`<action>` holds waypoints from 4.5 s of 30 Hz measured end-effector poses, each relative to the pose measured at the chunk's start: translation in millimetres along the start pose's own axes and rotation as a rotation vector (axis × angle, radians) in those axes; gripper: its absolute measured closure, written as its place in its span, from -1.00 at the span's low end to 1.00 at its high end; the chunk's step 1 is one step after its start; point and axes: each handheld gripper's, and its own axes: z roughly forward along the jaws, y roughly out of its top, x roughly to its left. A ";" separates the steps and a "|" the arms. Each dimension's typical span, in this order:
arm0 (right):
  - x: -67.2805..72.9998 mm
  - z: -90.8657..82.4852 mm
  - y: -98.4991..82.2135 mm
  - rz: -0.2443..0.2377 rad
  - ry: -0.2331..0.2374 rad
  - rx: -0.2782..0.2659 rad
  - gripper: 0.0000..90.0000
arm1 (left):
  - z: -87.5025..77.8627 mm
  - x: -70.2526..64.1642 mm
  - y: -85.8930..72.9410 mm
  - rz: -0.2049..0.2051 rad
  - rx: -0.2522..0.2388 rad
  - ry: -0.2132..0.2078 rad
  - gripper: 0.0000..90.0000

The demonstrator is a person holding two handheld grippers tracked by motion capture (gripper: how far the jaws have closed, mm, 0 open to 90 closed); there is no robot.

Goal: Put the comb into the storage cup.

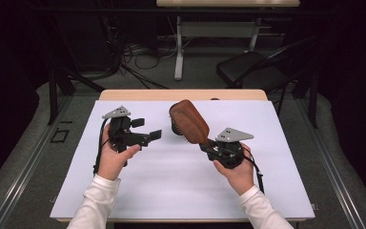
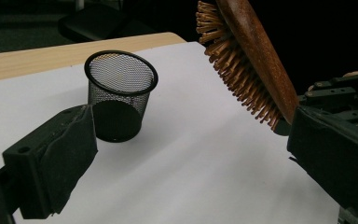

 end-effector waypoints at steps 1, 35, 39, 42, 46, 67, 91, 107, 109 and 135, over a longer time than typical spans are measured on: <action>0.9 0.5 -0.3 -0.003 0.001 -0.001 0.60 | 0.4 -0.1 -0.1 0.001 0.002 -0.001 -0.97; 29.9 17.0 -8.8 -0.059 0.064 0.020 0.60 | 15.9 -11.7 -4.1 -0.036 0.035 -0.079 -0.96; 31.0 18.3 -9.8 -0.058 0.065 0.020 0.60 | 15.7 -11.7 -4.4 -0.046 0.030 -0.080 -0.96; 31.7 19.1 -10.4 -0.059 0.068 0.021 0.60 | 16.7 -12.1 -4.9 -0.056 0.031 -0.087 -0.96; 33.3 19.6 -11.0 -0.059 0.069 0.020 0.60 | 18.5 -13.3 -5.6 -0.056 0.041 -0.087 -0.96; 43.4 23.5 -13.5 -0.076 0.091 0.017 0.60 | 27.5 -13.7 -9.7 -0.082 0.071 -0.097 -0.94; 50.7 26.2 -15.4 -0.081 0.107 0.011 0.60 | 33.7 -15.6 -13.9 -0.088 0.089 -0.096 -0.81; 52.4 26.5 -15.5 -0.081 0.108 0.002 0.60 | 37.5 -15.2 -17.0 -0.102 0.101 -0.101 -0.67; 52.7 26.7 -15.7 -0.081 0.107 0.002 0.60 | 38.0 -15.2 -17.3 -0.106 0.101 -0.106 -0.67; 55.0 30.1 -20.1 -0.096 0.091 -0.003 0.60 | 37.2 -8.9 -18.6 -0.158 0.091 -0.118 -0.47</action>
